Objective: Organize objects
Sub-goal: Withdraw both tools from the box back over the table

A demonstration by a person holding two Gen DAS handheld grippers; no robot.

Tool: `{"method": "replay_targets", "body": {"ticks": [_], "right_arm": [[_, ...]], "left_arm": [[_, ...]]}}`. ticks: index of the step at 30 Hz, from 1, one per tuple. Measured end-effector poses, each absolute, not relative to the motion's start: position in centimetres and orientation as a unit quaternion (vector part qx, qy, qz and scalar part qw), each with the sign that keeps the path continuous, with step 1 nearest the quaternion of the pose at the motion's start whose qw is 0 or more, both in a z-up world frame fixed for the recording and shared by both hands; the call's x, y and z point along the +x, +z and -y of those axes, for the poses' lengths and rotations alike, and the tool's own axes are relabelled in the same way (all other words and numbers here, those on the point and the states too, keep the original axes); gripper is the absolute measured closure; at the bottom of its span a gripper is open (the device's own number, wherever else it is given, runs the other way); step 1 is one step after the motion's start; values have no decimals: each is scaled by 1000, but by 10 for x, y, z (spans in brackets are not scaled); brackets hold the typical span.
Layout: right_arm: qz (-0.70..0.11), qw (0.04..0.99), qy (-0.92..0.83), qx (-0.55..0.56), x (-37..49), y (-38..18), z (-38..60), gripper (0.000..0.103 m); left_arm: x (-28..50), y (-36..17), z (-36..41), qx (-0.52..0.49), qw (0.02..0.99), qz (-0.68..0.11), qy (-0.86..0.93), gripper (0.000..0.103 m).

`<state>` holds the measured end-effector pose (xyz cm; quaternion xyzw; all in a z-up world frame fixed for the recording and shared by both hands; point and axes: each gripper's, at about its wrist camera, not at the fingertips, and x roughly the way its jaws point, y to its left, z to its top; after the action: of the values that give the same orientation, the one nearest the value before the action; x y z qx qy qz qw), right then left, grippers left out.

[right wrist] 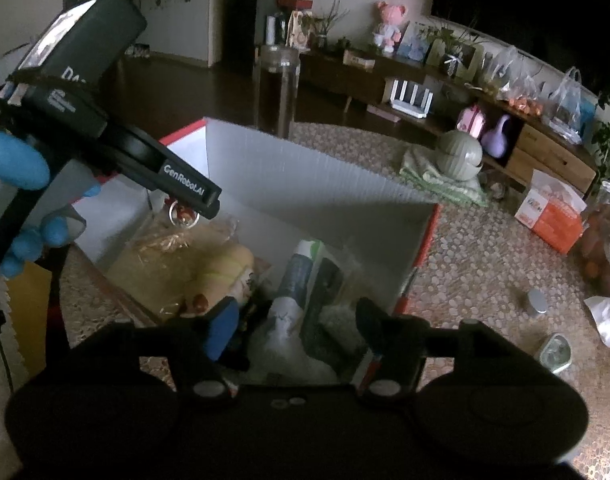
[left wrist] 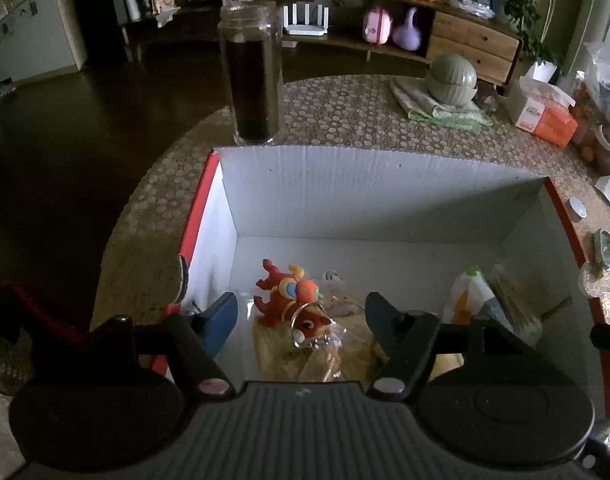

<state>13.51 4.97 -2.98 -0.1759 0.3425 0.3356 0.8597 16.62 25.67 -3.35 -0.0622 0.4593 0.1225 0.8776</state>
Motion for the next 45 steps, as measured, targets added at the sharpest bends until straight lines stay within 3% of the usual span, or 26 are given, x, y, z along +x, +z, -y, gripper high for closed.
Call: {"method": "replay_targets", "body": {"ticks": [6, 24, 27, 37, 43, 45], "right_arm": [[-330, 865, 340, -163, 119, -13, -33, 30], [-302, 881, 346, -115, 67, 28, 40, 25], [-301, 880, 348, -116, 60, 28, 47, 23], [-315, 885, 326, -102, 58, 18, 78, 6], [-324, 896, 292, -86, 72, 10, 108, 0], [-326, 899, 280, -87, 77, 7, 120, 0]], "left_arm": [[147, -12, -245, -63, 886, -444, 122, 33], [69, 31, -173, -65, 906, -408, 91, 33], [61, 33, -158, -60, 911, -401, 79, 23], [60, 24, -103, -27, 913, -407, 23, 22], [72, 15, -77, -28, 909, -416, -6, 16], [77, 13, -69, -26, 910, -415, -11, 9]]}}
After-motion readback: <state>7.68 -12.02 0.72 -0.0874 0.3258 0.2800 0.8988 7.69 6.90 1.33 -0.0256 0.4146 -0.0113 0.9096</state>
